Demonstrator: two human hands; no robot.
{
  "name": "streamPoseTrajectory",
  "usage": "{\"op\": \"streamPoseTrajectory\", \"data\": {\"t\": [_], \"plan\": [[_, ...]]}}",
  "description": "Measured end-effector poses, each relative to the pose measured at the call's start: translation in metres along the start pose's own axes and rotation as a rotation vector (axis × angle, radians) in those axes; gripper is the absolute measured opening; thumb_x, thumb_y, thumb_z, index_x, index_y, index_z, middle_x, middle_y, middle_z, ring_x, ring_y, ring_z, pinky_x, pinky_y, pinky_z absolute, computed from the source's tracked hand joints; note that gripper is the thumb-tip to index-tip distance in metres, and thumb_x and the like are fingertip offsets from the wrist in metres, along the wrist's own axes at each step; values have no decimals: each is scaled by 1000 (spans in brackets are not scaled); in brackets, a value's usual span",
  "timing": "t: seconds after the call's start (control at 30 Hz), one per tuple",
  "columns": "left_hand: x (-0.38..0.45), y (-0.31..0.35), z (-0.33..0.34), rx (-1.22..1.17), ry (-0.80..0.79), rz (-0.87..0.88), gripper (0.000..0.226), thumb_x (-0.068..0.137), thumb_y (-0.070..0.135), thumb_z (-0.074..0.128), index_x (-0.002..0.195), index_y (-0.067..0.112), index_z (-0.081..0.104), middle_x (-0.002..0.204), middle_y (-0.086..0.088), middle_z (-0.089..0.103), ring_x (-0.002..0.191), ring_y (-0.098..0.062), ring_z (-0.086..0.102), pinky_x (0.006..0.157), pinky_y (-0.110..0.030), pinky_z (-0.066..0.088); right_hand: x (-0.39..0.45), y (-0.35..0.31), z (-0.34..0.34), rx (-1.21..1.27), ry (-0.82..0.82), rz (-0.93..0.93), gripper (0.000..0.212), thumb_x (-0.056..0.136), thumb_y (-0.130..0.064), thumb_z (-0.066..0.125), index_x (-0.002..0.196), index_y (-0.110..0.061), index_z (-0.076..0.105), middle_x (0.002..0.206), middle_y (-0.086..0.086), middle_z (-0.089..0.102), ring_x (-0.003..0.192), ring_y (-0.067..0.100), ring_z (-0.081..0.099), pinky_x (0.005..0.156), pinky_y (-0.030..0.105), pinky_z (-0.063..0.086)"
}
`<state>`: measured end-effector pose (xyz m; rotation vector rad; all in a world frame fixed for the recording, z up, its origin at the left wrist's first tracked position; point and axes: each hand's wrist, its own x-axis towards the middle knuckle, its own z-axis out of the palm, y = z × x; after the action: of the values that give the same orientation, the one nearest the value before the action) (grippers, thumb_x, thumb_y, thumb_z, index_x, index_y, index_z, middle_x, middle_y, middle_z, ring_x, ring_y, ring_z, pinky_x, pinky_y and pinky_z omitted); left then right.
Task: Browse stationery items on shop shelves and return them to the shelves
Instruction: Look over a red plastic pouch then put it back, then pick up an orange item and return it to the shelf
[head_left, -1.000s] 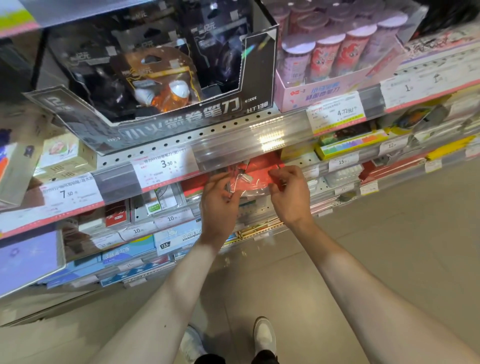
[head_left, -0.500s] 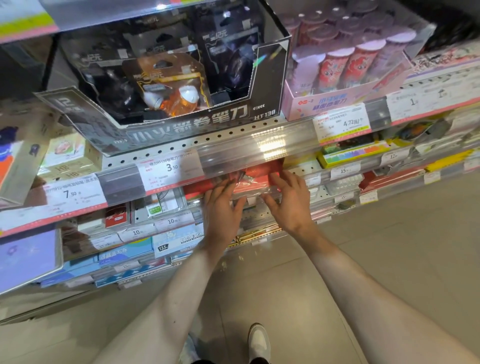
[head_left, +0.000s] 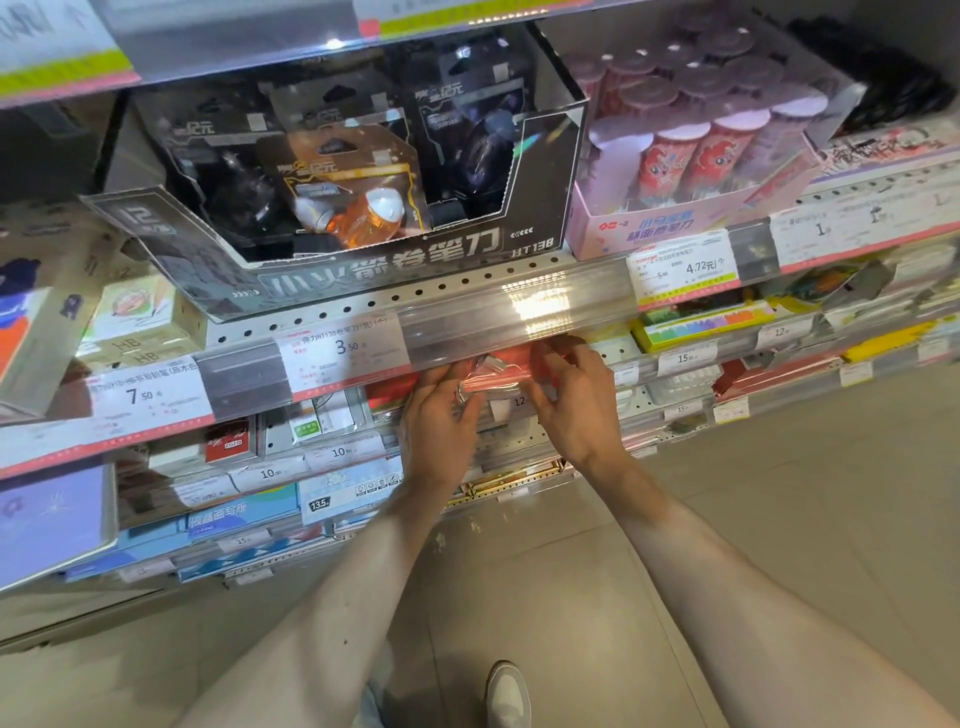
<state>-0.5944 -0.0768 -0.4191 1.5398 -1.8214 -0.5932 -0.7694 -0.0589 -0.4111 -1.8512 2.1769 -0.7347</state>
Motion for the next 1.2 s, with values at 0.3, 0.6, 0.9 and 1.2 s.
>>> {"op": "streamPoseTrajectory", "data": {"t": [0.3, 0.6, 0.9, 1.2], "plan": [[5, 4, 2, 185, -191, -86, 46, 97, 29, 55, 142, 22, 48, 147, 6, 47, 133, -24, 40, 112, -43, 34, 7, 3, 3, -85, -84, 87, 26, 97, -39, 55, 100, -15, 67, 122, 10, 58, 113, 32, 49, 94, 42, 43], [-2, 7, -11, 70, -228, -78, 55, 94, 30, 58, 146, 24, 40, 150, 4, 40, 139, -18, 33, 117, -42, 28, -2, 0, -6, 52, -94, 90, 39, 93, -47, 45, 103, -12, 58, 115, 9, 56, 110, 30, 51, 94, 43, 45], [-50, 48, -87, -68, -280, -92, 42, 96, 37, 55, 137, 37, 45, 133, 15, 50, 113, -5, 55, 94, -27, 45, -83, -38, -64, 409, -85, 193, 50, 99, -36, 56, 144, -18, 44, 136, 0, 50, 115, 13, 56, 95, 31, 48], [-110, 40, -180, -144, -333, -279, 31, 94, 38, 58, 125, 36, 55, 103, 20, 66, 88, -3, 67, 85, -35, 55, -167, -81, -81, 495, -85, 356, 33, 95, -31, 62, 127, -21, 61, 117, -6, 64, 96, 4, 64, 83, 34, 57]]}}
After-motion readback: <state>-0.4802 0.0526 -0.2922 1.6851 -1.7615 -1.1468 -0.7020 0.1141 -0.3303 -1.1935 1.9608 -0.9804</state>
